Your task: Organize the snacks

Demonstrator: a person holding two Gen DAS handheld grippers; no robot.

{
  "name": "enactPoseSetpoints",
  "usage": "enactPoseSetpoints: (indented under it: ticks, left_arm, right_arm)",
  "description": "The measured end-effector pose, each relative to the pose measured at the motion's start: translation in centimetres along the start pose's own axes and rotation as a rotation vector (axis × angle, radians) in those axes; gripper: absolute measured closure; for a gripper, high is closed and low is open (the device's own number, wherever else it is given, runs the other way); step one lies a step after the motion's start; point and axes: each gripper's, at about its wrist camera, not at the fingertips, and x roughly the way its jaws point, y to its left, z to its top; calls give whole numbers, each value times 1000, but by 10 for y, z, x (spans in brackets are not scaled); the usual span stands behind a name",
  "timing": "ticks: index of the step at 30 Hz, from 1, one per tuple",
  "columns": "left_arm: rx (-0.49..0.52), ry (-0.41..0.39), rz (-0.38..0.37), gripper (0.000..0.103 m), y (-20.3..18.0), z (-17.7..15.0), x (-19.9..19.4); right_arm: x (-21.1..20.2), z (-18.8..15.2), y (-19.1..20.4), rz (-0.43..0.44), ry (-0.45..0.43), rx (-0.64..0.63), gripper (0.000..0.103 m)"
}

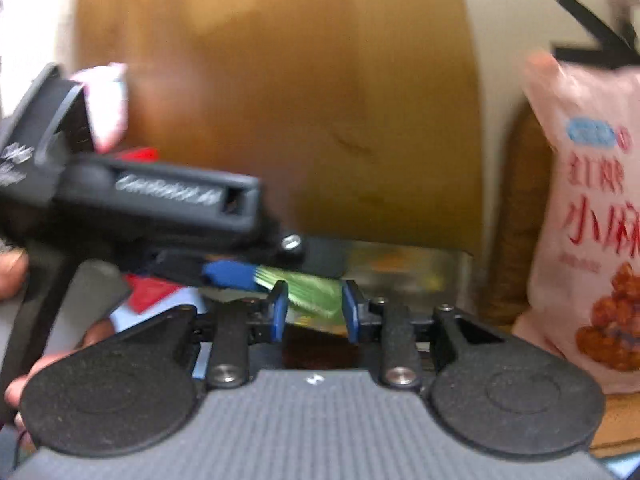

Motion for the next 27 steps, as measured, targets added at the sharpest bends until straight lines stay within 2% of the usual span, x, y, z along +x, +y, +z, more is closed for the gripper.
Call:
enactPoseSetpoints:
  ticks: [1,2,3,7,9,11,15,17,20,22,24,27]
  left_arm:
    - [6,-11,8,31,2,-2,0]
    - [15,-18,6,31,2,-4,-4]
    - [19,-23,3,31,3,-5,-9]
    - [23,-51,-63,30,18,-12,-58]
    - [25,-72,-32,26,32,-16,-90]
    - [4,-80,43,26,53,-23,-121]
    - [-100,-75,177,26,96,-44,-163]
    - [-157,-53,211,26,114,-59,-174]
    - [-219,-5,230,26,133,-80,-177]
    - [-245,54,252,28,142,-94,-173]
    - [-261,74,233,29,144,-105,-171]
    - [-256,79,184,29,138,-111,-172]
  right_arm:
    - [4,-2,-4,-19,6,10,67]
    - [7,-3,-9,-44,14,23,58]
    - [7,-5,-12,-62,12,40,54]
    - [-23,-11,-21,-48,-49,113,54]
    - [-39,-15,-18,-6,-65,139,54]
    - [-43,-18,-11,66,-43,143,53]
    - [-25,-29,20,214,98,163,53]
    - [-6,-32,38,296,187,179,53]
    - [15,-40,66,396,314,237,53]
    - [30,-44,87,444,396,250,53]
    - [39,-50,112,460,449,206,53]
    - [36,-51,138,434,456,86,53]
